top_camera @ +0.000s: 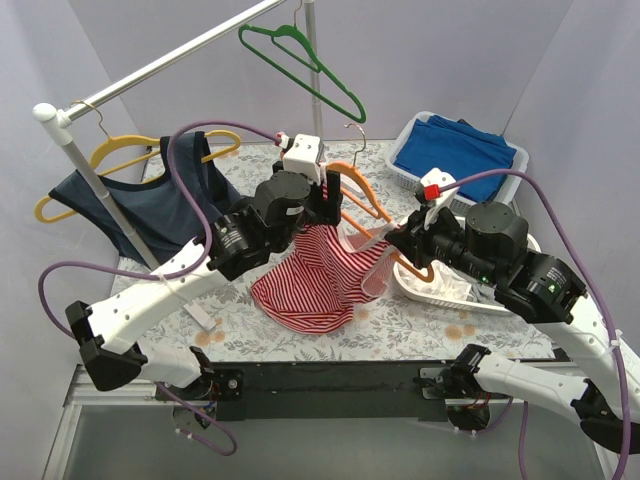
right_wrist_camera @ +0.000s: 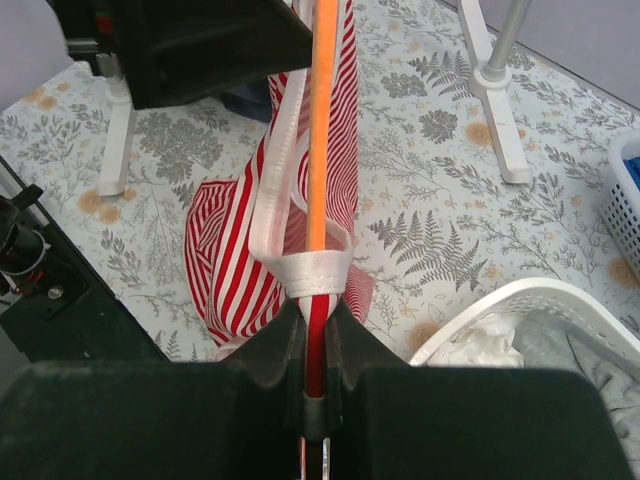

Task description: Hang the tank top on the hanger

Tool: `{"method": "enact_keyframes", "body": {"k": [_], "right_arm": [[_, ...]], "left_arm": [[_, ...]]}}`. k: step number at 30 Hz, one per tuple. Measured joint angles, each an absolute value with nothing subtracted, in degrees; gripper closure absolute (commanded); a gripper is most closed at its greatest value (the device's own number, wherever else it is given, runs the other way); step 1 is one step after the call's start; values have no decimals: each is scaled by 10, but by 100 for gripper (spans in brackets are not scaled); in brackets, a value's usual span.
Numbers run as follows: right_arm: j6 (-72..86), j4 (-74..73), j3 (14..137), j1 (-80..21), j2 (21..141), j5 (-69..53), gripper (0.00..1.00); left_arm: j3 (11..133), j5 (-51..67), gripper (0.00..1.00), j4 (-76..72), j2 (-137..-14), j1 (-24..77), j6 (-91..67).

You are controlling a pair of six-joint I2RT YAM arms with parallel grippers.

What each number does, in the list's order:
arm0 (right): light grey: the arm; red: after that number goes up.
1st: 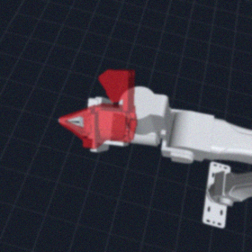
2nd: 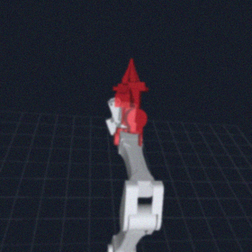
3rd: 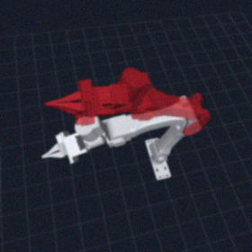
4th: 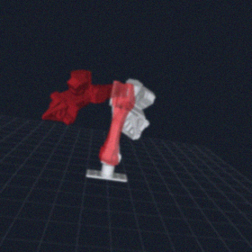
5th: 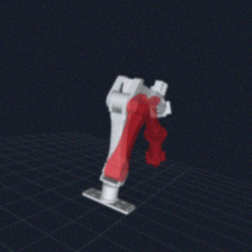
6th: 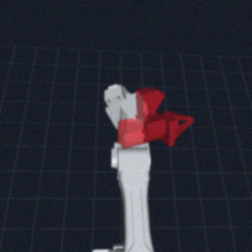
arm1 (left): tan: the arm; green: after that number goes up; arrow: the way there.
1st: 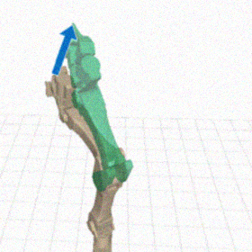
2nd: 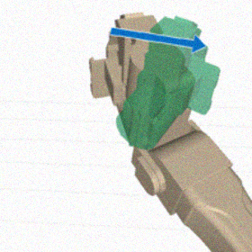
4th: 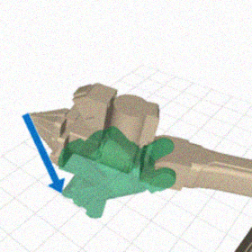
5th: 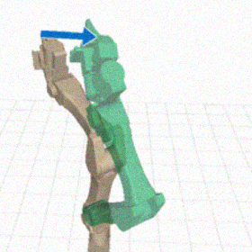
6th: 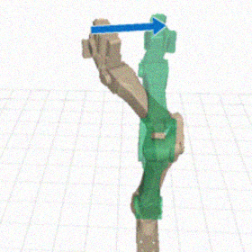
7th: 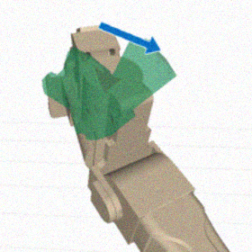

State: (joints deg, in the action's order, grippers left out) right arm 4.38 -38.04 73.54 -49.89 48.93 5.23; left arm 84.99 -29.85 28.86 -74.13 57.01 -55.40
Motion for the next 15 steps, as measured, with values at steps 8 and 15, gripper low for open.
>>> {"method": "enact_keyframes", "body": {"k": [8,15], "right_arm": [[44,-381,745,-499,502,60,99],[45,-396,778,-499,510,74,99]], "left_arm": [[895,-338,82,315,-791,547,-594],[941,-373,100,330,-796,522,-605]]}}
